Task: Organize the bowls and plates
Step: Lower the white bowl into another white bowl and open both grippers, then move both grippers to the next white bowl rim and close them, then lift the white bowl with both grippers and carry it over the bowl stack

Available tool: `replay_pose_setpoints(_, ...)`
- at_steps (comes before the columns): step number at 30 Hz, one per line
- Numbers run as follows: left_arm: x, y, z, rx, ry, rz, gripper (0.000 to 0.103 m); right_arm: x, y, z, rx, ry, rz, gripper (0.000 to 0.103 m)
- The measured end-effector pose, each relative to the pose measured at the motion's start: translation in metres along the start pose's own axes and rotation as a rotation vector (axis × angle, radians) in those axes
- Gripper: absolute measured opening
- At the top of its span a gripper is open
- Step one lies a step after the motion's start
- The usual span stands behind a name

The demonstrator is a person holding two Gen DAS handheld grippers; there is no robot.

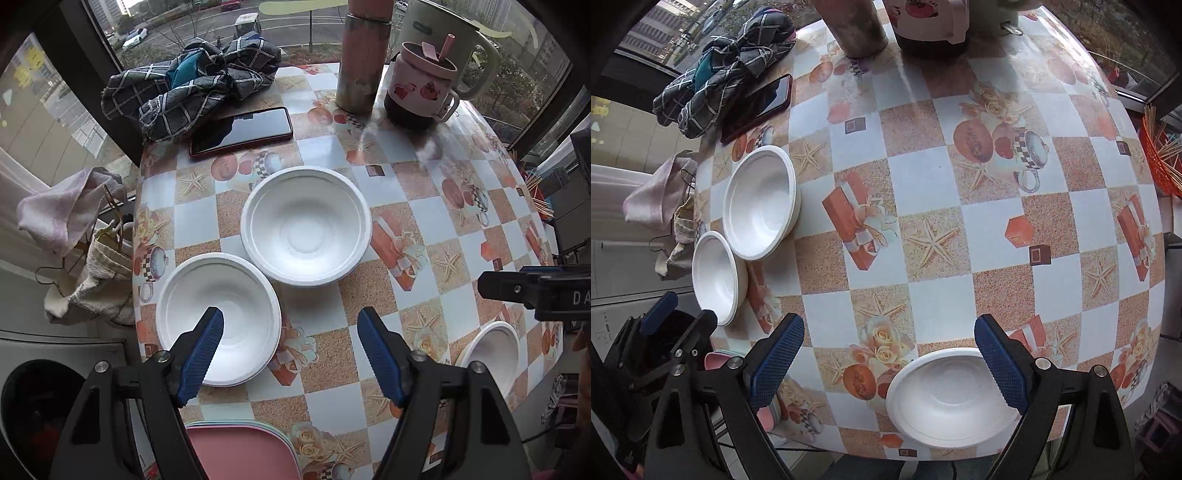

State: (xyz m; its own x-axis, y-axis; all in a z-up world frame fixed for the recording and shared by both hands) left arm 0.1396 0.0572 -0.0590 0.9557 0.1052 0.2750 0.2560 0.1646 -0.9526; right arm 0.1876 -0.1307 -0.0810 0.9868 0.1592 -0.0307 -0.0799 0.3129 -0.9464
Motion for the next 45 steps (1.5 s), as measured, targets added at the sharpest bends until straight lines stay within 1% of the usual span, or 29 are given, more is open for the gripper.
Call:
replay_pose_setpoints(5, 0.027, 0.020, 0.024, 0.022, -0.073, 0.019, 0.078, 0.027, 0.014, 0.028, -0.009, -0.017, -0.010, 0.094)
replay_pose_setpoints(7, 0.036, 0.029, 0.029, 0.031, -0.086, 0.028, 0.078, 0.036, 0.021, 0.033, -0.010, -0.013, -0.007, 0.094)
replay_pose_setpoints(14, 0.059, 0.072, 0.032, 0.077, -0.040, 0.079, 0.078, 0.061, 0.055, 0.042, -0.029, -0.014, 0.022, 0.094)
replay_pose_setpoints(22, 0.077, 0.122, 0.043, 0.092, -0.076, 0.143, 0.078, 0.078, 0.089, 0.053, -0.024, -0.033, 0.050, 0.094)
replay_pose_setpoints(25, 0.081, 0.135, 0.040, 0.096, -0.048, 0.165, 0.078, 0.081, 0.101, 0.059, -0.041, -0.066, 0.056, 0.094)
replay_pose_setpoints(28, 0.082, 0.145, 0.036, 0.121, -0.007, 0.179, 0.078, 0.083, 0.110, 0.060, -0.037, -0.064, 0.067, 0.094)
replay_pose_setpoints(30, 0.083, 0.150, 0.034, 0.132, 0.008, 0.183, 0.078, 0.084, 0.113, 0.060, -0.035, -0.067, 0.066, 0.091)
replay_pose_setpoints(33, 0.083, 0.157, 0.030, 0.121, 0.019, 0.205, 0.078, 0.087, 0.117, 0.062, -0.031, -0.082, 0.072, 0.081)
replay_pose_setpoints(35, 0.082, 0.161, 0.026, 0.119, 0.034, 0.220, 0.076, 0.087, 0.120, 0.061, -0.029, -0.081, 0.083, 0.069)
replay_pose_setpoints(36, 0.081, 0.163, 0.023, 0.106, 0.041, 0.229, 0.072, 0.087, 0.121, 0.060, -0.024, -0.073, 0.088, 0.067)
replay_pose_setpoints(37, 0.080, 0.162, 0.019, 0.084, 0.043, 0.235, 0.063, 0.088, 0.122, 0.059, -0.021, -0.063, 0.088, 0.063)
replay_pose_setpoints(38, 0.079, 0.162, 0.017, 0.069, 0.042, 0.237, 0.057, 0.088, 0.123, 0.058, -0.014, -0.053, 0.085, 0.060)
replay_pose_setpoints(39, 0.079, 0.161, 0.015, 0.057, 0.043, 0.238, 0.054, 0.089, 0.124, 0.056, 0.002, -0.042, 0.084, 0.057)
replay_pose_setpoints(40, 0.078, 0.160, 0.012, 0.044, 0.047, 0.241, 0.046, 0.088, 0.124, 0.054, 0.015, -0.037, 0.083, 0.052)
replay_pose_setpoints(41, 0.078, 0.160, 0.010, 0.038, 0.050, 0.242, 0.043, 0.088, 0.123, 0.054, 0.028, -0.040, 0.082, 0.043)
replay_pose_setpoints(43, 0.077, 0.158, 0.007, 0.054, 0.063, 0.241, 0.043, 0.087, 0.124, 0.057, 0.058, -0.045, 0.096, 0.030)
replay_pose_setpoints(45, 0.074, 0.158, 0.002, 0.047, 0.069, 0.244, 0.042, 0.086, 0.124, 0.058, 0.068, -0.044, 0.102, 0.021)
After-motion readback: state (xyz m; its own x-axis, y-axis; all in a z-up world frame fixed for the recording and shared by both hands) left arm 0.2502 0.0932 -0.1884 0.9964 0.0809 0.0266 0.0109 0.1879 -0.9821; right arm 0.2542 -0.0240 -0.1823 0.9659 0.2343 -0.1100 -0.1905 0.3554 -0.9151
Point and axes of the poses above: each gripper's, at about its wrist camera, not at the fingertips, and y roughly the way its jaws point, z to its left, x to its top, the point moved 6 cm from there along y, roughly the way its jaws point, and after that the axes turned 6 degrees about x, right-handed, at the moved point
